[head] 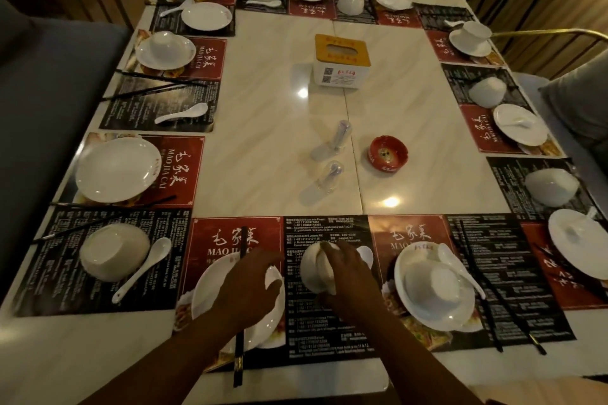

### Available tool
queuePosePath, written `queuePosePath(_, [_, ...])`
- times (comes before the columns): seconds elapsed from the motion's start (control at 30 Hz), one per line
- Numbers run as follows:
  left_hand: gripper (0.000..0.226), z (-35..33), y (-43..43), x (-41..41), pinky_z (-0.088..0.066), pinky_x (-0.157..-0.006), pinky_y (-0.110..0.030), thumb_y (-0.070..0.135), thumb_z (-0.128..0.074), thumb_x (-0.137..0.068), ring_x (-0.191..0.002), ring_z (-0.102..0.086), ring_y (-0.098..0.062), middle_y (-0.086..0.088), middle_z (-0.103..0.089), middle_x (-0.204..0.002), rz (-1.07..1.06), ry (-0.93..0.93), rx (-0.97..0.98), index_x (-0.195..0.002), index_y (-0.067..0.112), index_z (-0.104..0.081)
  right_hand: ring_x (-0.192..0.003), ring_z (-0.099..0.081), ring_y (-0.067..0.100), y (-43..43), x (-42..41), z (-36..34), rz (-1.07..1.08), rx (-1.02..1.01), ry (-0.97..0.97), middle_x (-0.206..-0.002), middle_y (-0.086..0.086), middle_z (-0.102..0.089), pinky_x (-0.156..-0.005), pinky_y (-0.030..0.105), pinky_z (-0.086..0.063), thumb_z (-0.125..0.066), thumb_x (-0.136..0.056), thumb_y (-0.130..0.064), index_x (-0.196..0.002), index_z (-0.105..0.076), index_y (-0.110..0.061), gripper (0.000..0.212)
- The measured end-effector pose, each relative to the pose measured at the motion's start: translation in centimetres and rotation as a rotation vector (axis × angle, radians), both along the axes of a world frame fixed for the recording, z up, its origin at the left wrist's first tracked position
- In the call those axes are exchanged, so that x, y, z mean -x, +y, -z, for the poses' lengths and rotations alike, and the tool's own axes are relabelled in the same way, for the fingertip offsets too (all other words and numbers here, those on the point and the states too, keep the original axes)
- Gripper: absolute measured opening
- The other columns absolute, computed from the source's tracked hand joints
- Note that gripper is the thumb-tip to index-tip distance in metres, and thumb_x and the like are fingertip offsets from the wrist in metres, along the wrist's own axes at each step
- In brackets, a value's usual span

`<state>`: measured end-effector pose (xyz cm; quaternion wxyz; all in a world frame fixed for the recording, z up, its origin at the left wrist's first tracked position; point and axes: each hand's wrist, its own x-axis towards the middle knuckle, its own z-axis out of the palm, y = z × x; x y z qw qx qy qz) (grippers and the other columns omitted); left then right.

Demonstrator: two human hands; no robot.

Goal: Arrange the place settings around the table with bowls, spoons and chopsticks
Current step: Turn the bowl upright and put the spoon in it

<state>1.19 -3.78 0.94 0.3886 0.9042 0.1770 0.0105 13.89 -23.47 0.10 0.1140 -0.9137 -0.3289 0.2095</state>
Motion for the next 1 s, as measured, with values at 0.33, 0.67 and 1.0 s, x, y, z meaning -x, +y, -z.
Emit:
queuePosePath(0.33, [0.068,-1.0,-2.2,-2.3,-0.043,-0.101,-0.021,0.020,-0.072,-0.085,-0.129,-0.043,-0.005,0.014,-0.041,-0.145,0.165,0.070,-0.016,-0.143,0.034,-0.041,-0.113,-0.049,0.009,-0.2,-3.3,-2.6,0.195,-0.291,0.375,-0.127,-0.012,-0.047,-0.088,0.022,-0.045,-0.086,-0.064,-0.053,-0.144,-0.028,-0.032,0.101])
queuePosePath(0.67, [0.023,-1.8,-2.8,-4.6,-0.046,-0.070,-0.012,0.019,-0.058,-0.098,-0.079,-0.060,0.003,0.012,-0.071,-0.093,-0.116,-0.062,0.036,-0.117,0.026,-0.069,-0.101,-0.060,0.004,0.0,-5.2,-5.9,0.294,-0.427,0.796,-0.112,-0.017,-0.060,-0.079,0.022,-0.056,-0.062,-0.092,-0.047,-0.122,-0.057,-0.032,0.034])
queuePosePath(1.0, [0.017,-0.5,-2.8,-6.5,-0.051,-0.065,-0.024,0.023,-0.062,-0.095,-0.072,-0.063,-0.008,0.000,-0.072,-0.083,-0.217,0.195,0.038,-0.095,0.014,-0.076,-0.094,-0.054,0.012,0.5,-5.8,-1.5,0.199,-0.119,0.229,-0.117,0.003,-0.058,-0.080,0.026,-0.047,-0.052,-0.101,-0.028,-0.120,-0.060,-0.017,0.023])
